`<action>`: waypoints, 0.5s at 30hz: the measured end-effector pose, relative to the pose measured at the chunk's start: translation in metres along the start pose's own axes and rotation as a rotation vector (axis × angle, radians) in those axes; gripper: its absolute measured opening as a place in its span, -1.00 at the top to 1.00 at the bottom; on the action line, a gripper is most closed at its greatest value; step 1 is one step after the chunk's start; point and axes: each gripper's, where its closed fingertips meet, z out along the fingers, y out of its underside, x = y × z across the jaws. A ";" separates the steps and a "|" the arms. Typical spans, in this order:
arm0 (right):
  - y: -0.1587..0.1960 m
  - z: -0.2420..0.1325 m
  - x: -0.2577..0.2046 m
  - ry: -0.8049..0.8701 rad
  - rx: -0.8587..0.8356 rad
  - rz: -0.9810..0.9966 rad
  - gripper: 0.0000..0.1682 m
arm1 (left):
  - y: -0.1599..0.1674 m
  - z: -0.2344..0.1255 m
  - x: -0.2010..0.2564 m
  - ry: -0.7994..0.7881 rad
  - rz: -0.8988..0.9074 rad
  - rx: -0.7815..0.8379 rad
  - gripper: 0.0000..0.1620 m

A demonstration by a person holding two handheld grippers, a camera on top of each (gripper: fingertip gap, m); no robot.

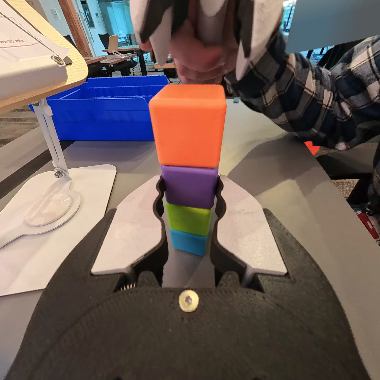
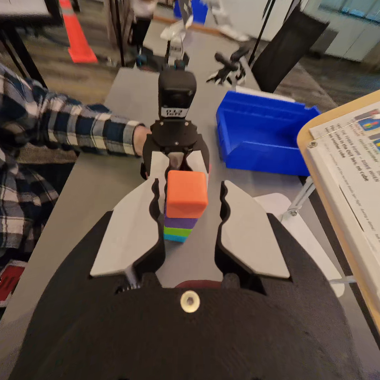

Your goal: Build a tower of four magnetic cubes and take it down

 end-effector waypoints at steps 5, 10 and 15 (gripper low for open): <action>0.022 0.020 -0.005 -0.011 -0.269 -0.042 0.26 | 0.000 0.000 0.000 0.000 0.000 -0.004 0.41; 0.030 0.031 0.000 -0.028 -0.328 0.011 0.41 | 0.001 0.000 -0.001 -0.001 -0.011 -0.001 0.41; 0.028 0.033 0.003 -0.038 -0.286 0.054 0.42 | 0.001 0.000 -0.003 0.001 -0.027 0.006 0.41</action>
